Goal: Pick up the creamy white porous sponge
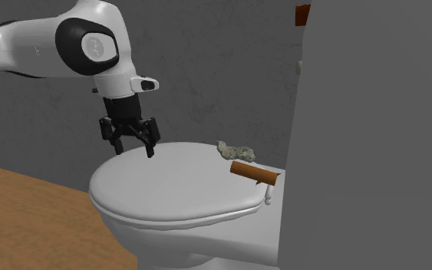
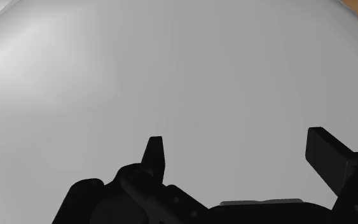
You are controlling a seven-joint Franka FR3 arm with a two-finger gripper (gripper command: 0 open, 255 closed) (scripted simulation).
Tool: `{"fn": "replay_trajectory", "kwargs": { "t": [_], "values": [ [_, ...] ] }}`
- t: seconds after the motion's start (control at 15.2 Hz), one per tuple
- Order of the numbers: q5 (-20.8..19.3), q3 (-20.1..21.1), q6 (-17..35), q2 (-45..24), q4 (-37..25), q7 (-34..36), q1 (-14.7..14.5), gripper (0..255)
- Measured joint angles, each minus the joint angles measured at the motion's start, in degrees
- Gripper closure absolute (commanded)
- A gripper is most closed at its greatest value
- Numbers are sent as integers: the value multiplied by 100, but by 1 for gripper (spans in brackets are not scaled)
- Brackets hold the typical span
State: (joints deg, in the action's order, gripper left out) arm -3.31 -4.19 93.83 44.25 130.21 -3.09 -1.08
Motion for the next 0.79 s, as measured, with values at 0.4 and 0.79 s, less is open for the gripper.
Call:
{"fn": "replay_trajectory", "kwargs": {
  "t": [0.4, 0.79],
  "values": [
    [-415, -306, 481, -459, -157, -708, -25, 0],
    [-908, -784, 1239, -1241, -548, -1773, -78, 0]
  ]
}}
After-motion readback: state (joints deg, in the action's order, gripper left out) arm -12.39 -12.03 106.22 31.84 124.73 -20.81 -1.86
